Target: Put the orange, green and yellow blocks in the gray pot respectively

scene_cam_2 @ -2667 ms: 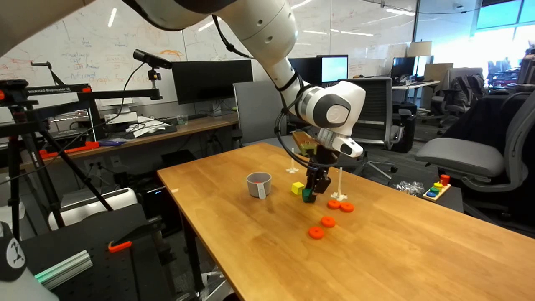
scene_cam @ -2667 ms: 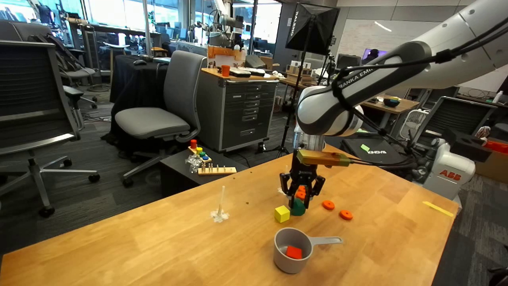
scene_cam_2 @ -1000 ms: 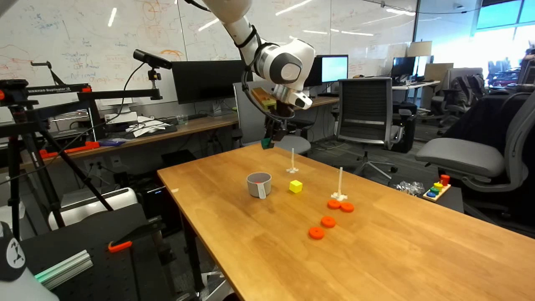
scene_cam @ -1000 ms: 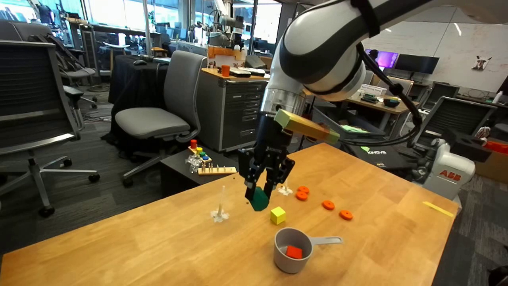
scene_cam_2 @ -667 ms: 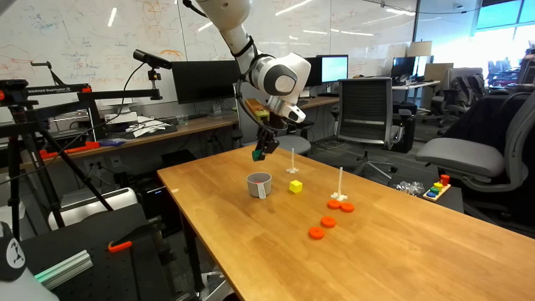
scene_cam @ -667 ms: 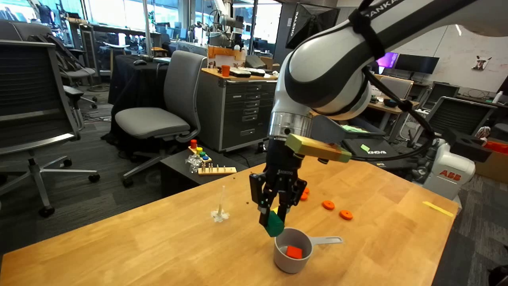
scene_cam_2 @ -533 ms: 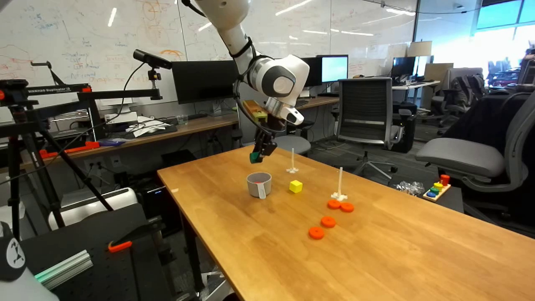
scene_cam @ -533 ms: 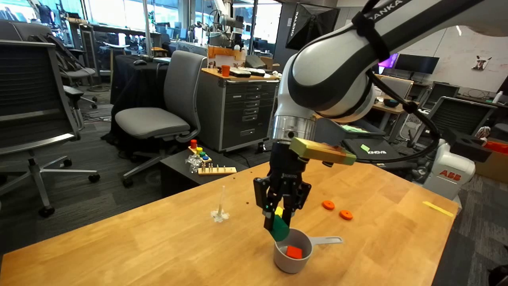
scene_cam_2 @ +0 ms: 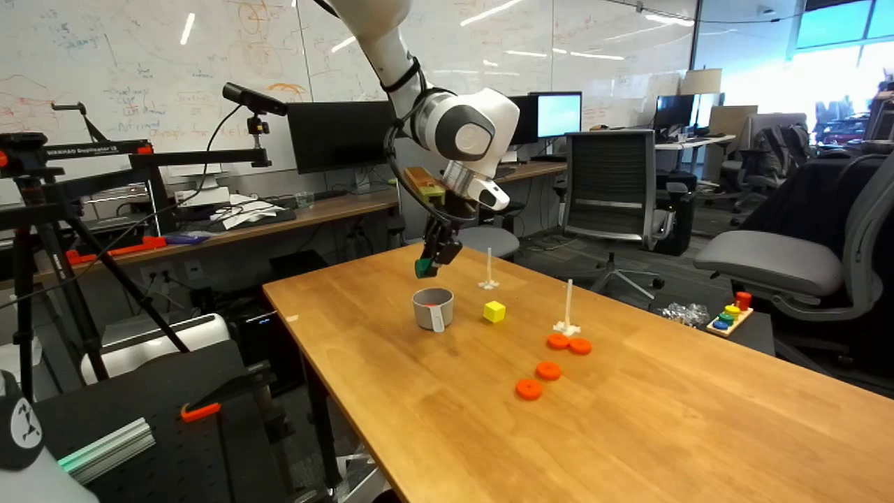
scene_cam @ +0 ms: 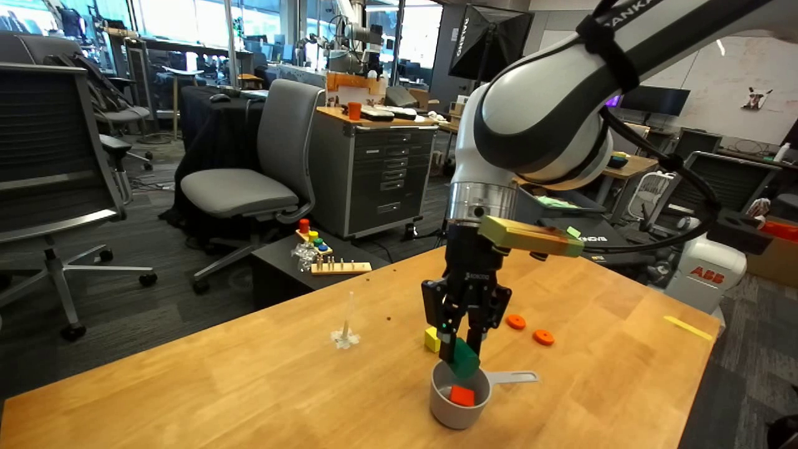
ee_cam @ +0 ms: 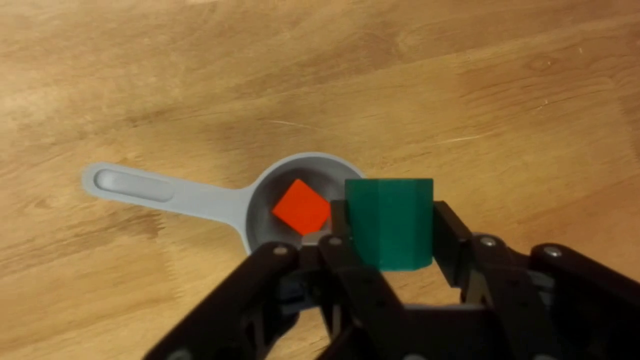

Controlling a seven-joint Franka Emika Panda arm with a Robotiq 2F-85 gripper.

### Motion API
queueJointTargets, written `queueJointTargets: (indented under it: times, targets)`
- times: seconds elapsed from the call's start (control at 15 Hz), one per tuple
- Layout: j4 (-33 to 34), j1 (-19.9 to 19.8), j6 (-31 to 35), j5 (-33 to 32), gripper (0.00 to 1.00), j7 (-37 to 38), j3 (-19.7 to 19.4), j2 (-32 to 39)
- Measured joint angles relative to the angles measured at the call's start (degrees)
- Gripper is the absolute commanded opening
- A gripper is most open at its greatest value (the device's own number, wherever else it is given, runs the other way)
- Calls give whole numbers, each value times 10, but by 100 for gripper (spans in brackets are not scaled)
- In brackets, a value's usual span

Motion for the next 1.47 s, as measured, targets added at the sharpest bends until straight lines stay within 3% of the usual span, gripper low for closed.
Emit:
queueJointTargets:
  times: [0.13,0.33,0.4,0.67,1.0,1.47]
  targets:
    - [-5,-6,0,0,74,0,-4,0]
    - [-10,-13,0,0,98,0,-9,0]
    - [-10,-14,0,0,100,0,-11,0]
    - [-9,-16,-3,-6,100,-6,-14,0]
    - [11,-11,-64,-96,100,-32,-32,5]
    - [105,2,-133,-207,100,-47,-53,33]
